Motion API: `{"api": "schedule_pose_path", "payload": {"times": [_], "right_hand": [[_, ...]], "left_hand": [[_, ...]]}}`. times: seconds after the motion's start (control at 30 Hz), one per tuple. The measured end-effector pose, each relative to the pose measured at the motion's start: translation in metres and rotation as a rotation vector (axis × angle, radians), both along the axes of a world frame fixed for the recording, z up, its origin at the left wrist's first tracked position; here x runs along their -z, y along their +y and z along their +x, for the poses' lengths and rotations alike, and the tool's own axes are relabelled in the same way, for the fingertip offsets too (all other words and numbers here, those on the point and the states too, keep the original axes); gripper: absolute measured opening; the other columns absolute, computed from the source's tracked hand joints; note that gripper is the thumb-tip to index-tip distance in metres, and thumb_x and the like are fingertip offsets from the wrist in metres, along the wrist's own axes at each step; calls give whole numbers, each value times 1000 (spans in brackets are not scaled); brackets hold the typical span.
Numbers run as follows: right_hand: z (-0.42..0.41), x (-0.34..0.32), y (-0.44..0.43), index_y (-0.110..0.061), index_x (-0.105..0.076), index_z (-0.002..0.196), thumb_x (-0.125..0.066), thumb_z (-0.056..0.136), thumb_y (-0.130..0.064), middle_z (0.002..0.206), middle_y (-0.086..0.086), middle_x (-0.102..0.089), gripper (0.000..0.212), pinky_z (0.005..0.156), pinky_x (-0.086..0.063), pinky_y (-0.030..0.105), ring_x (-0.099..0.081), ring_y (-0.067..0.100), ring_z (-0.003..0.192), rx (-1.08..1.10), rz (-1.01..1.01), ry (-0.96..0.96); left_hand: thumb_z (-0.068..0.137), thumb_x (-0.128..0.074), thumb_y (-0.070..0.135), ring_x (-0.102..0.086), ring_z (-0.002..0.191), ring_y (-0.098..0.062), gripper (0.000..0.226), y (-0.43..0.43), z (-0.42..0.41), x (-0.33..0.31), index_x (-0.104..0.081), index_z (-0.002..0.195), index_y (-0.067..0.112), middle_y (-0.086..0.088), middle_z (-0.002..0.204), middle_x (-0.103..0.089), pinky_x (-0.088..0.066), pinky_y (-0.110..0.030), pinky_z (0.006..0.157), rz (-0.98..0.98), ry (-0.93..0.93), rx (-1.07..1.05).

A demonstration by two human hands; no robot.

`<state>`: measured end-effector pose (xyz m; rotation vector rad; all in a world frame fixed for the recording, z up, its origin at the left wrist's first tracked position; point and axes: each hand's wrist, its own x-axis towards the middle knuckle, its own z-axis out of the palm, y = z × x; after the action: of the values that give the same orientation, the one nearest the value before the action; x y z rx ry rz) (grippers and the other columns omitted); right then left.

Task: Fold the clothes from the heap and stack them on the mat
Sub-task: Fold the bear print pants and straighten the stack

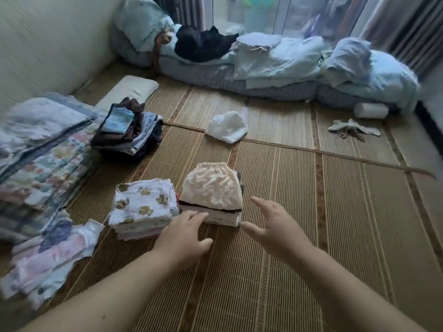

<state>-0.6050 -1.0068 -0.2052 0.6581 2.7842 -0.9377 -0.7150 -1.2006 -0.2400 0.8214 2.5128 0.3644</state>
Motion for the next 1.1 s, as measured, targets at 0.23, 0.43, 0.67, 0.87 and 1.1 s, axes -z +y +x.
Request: {"api": "schedule_pose_path", "payload": {"times": [0.23, 0.43, 0.67, 0.87, 1.1], "right_hand": [[-57, 37, 23, -24, -26, 149, -60, 77, -66, 150, 6, -37, 90, 104, -38, 46, -41, 26, 133, 408, -565, -63], [-121, 147, 46, -15, -11, 152, -68, 68, -67, 155, 10, -27, 115, 104, -38, 44, -39, 28, 133, 550, -751, -87], [-172, 254, 62, -18, -34, 137, -76, 58, -59, 120, 5, -59, 98, 75, -59, 37, -66, 24, 98, 616, -968, 58], [-179, 292, 63, -36, -19, 143, -79, 51, -67, 123, 3, -56, 114, 76, -57, 37, -66, 22, 98, 593, -931, 69], [-178, 307, 64, -36, -19, 144, -81, 42, -66, 128, 5, -54, 123, 93, -52, 49, -63, 28, 106, 587, -1010, 137]], "left_hand": [[83, -62, 48, -41, 131, -24, 77, 18, -48, 12, -27, 149, 28, -6, 147, -38, -40, -45, 106, 175, -254, -335], [87, -57, 56, -33, 138, -28, 84, 49, -145, 95, -15, 153, 25, -6, 155, -30, -32, -41, 105, 339, -350, -538], [48, -51, 94, -35, 138, -32, 123, 69, -209, 195, -22, 151, 33, -6, 153, -34, -28, -50, 114, 446, -632, -570], [41, -26, 106, -30, 140, -26, 110, 81, -214, 242, -12, 141, 61, 16, 155, -25, -21, -49, 114, 310, -666, -474], [69, -60, 73, -40, 135, -26, 94, 84, -206, 243, -39, 144, 21, -7, 146, -44, -31, -46, 113, 519, -771, -563]]}}
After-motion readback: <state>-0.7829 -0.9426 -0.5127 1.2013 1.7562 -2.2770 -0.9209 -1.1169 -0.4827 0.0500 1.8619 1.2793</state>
